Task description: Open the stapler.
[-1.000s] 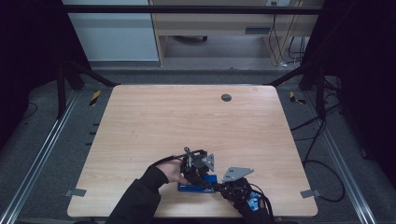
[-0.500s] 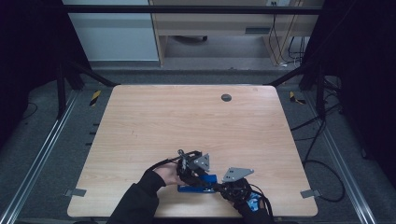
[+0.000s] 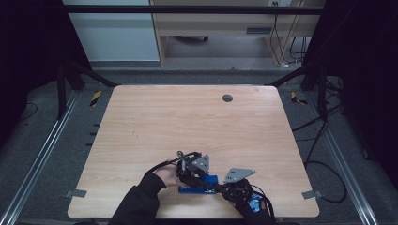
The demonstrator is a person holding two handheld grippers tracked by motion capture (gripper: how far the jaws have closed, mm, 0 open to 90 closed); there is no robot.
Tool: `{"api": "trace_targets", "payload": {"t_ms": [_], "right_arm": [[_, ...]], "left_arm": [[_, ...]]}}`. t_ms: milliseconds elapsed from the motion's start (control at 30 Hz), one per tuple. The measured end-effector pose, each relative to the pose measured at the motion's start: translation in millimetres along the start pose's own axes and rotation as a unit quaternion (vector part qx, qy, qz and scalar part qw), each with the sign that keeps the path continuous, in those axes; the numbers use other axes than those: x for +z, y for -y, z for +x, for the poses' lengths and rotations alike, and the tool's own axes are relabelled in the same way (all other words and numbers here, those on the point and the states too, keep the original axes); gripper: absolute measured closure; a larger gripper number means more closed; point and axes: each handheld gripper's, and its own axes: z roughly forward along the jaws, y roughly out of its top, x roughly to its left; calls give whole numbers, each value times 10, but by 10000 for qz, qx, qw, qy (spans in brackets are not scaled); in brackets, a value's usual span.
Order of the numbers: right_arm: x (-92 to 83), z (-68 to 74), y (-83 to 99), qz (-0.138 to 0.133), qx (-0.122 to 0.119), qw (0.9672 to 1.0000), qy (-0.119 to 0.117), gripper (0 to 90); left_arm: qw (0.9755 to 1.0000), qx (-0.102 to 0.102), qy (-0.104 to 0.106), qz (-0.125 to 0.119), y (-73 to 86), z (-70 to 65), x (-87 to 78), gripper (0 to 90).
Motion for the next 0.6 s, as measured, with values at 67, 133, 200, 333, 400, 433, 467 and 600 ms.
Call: {"api": "trace_targets", "payload": {"t_ms": [67,133,200,333,400,433,467,600], "right_arm": [[0,2,1,-1,6,10000,4,900],[0,-1,1,-1,7,10000,-4,900],[0,0,2,-6,2,10000,-3,900],[0,-2,-2,9,-1,10000,-15,900],[-3,-7,-12,57,30,10000,-31,900],[-5,-9,-16,67,11,10000,-33,900],[-7,-13,-24,96,-15,10000,-18,900],[-16,-18,-19,100,-8,9999,-19,900]], "left_arm": [[10000,-7,-11,-42,9,-5,0,662],[10000,-19,9,-50,12,3,1,661],[10000,-37,-9,-85,16,-7,2,662],[10000,-21,21,8,-5,4,10,659],[9997,50,26,238,-60,11,16,656],[9995,67,38,306,-76,13,19,655],[9992,105,41,383,-98,14,23,653],[9973,264,17,688,-192,26,21,613]]}}
